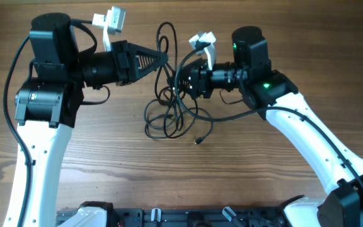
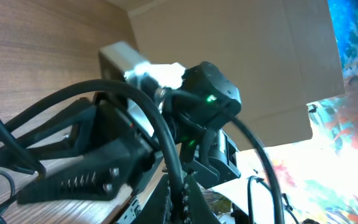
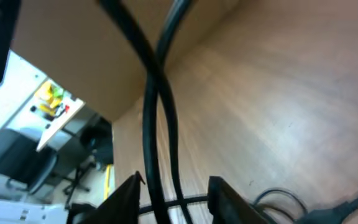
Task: Untangle cables
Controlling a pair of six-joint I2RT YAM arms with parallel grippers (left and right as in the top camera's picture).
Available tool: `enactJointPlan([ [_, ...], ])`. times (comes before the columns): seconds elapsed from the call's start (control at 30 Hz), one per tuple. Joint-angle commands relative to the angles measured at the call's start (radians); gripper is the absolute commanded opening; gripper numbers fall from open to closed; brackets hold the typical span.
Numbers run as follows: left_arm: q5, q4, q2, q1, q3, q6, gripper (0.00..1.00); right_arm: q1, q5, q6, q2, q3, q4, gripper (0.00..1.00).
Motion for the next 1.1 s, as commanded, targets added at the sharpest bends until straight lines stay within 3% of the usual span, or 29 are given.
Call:
enactJointPlan([
  [0.0,0.002,0.011,-0.001,0.008,0.019,-0.006,0.04,0.0,0.044,0.058,-0.014,0.003,0.019,0.08],
  [0.03,-0.021,0.011,-0.001,0.008,0.019,-0.002,0.04,-0.002,0.04,0.059,-0.014,0.003,0.008,0.05],
  [0.1,-0.233,-0.043,-0.001,0.023,0.019,0.05,0.04,-0.029,-0.006,0.058,-0.023,0.003,-0.042,0.04],
  [0.2,-0.376,-0.114,0.005,0.048,0.019,0.051,0.04,-0.064,-0.012,0.055,-0.056,0.003,-0.103,0.05],
  [0.3,-0.612,-0.22,0.025,0.082,0.019,0.051,0.04,-0.14,-0.024,0.025,-0.146,0.003,-0.209,0.04],
  [0.4,-0.805,-0.285,0.049,0.098,0.018,0.075,0.04,-0.203,-0.231,-0.057,-0.243,0.003,-0.275,0.04],
  [0.57,-0.947,-0.326,0.102,0.098,0.017,0.103,0.04,-0.294,-0.567,-0.062,-0.329,0.003,-0.23,0.04],
  [0.67,-1.001,-0.359,0.13,0.098,0.017,0.103,0.04,-0.387,-0.642,0.106,-0.343,0.003,-0.095,0.04],
  [0.83,-1.137,-0.414,0.175,0.098,0.017,0.103,0.04,-0.615,-0.608,0.405,-0.342,0.003,0.127,0.04],
  [0.97,-1.197,-0.438,0.209,0.1,0.016,0.103,0.04,-0.827,-0.467,0.49,-0.328,0.003,0.109,0.04],
  [1.07,-1.197,-0.448,0.229,0.106,0.016,0.103,0.04,-0.937,-0.361,0.464,-0.299,0.003,-0.003,0.04],
])
